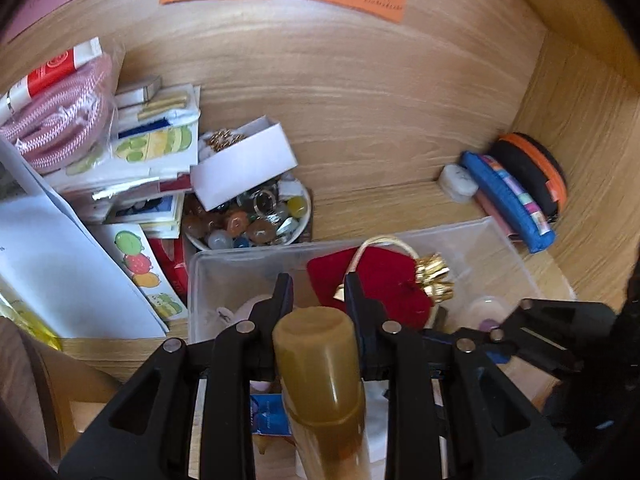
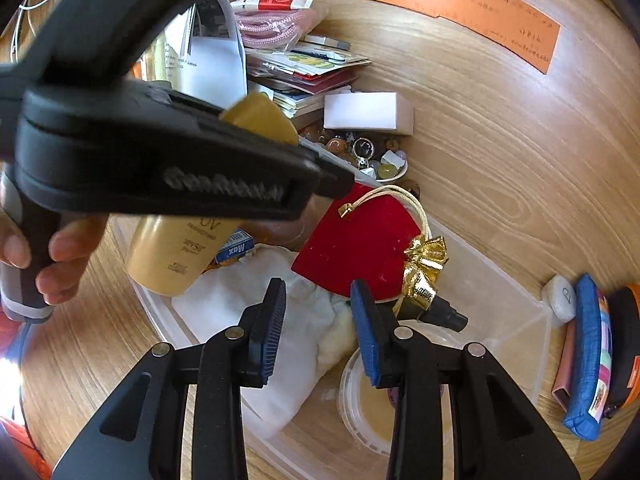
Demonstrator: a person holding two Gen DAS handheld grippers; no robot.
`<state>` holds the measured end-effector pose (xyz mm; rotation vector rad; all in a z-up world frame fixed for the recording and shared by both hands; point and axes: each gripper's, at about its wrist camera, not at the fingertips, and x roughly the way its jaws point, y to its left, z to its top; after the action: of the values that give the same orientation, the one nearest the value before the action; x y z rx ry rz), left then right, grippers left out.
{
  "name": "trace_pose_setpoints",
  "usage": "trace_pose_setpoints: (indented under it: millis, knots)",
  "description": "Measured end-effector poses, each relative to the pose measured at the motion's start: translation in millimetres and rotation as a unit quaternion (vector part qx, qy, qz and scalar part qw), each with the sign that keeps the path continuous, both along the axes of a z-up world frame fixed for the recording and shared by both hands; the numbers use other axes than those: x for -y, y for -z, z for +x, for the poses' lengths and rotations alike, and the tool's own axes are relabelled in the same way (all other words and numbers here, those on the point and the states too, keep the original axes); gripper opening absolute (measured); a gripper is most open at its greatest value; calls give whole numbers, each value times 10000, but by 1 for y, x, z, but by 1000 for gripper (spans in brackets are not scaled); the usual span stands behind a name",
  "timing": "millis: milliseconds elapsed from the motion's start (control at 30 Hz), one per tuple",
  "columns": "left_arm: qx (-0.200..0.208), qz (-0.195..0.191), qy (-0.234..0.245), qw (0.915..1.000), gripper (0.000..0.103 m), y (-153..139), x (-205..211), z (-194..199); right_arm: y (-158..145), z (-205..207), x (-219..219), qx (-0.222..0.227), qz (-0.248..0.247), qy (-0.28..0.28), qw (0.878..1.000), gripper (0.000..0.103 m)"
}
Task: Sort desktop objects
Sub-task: 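Release the bottle from the left tool into the bin while the right releases the shell, then withdraw both open tools up and away from the bin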
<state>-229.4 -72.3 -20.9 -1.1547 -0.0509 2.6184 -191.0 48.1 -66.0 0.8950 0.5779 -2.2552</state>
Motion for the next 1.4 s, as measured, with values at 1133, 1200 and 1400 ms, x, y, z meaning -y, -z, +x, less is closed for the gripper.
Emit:
trace_pose_setpoints:
  millis: [1133,1200,1400]
  knots:
    - [-749,-677,-716,9923,88,-36,14,60,-37,19,-24,-1007,19,652,9928,80]
    - [-760,-709,-757,9917,88,-35,16,70,-40,20,-31,-994,10,771,9921,81]
    - [-744,-717,-854,9910,93,-32,14,94,-44,23,-51,-833,-94,1029,9912,84]
